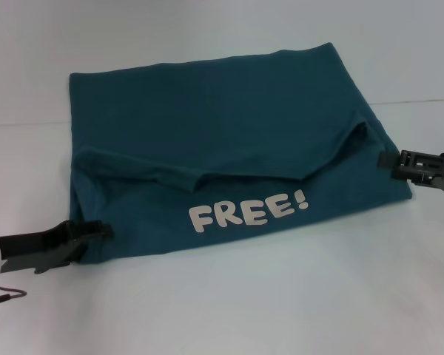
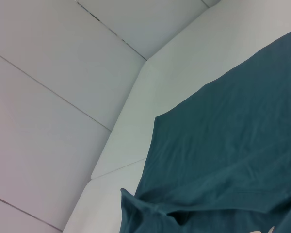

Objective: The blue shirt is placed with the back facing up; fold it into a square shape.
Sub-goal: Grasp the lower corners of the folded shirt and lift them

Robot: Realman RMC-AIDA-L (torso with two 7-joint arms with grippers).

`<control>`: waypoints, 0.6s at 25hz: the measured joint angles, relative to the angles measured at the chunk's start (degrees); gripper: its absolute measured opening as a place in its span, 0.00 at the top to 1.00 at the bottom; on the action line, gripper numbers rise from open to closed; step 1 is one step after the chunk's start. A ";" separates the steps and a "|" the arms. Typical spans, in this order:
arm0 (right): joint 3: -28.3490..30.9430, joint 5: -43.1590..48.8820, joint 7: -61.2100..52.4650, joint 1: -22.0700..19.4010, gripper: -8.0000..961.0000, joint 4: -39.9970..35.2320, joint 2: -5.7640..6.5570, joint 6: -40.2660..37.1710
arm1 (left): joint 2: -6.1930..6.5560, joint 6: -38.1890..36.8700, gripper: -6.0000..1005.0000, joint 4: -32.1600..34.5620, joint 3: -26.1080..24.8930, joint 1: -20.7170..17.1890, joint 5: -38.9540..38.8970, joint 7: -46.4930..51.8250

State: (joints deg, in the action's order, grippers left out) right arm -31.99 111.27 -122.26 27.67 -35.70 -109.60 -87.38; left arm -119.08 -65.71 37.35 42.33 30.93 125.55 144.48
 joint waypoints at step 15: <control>0.29 -0.35 0.32 -0.40 0.13 0.03 0.00 -0.49 | -0.05 -0.74 0.44 1.88 0.63 0.80 2.13 2.40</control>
State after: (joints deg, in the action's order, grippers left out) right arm -31.70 110.92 -121.94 27.27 -35.67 -109.60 -87.87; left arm -119.14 -66.45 39.22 42.96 31.73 127.68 146.87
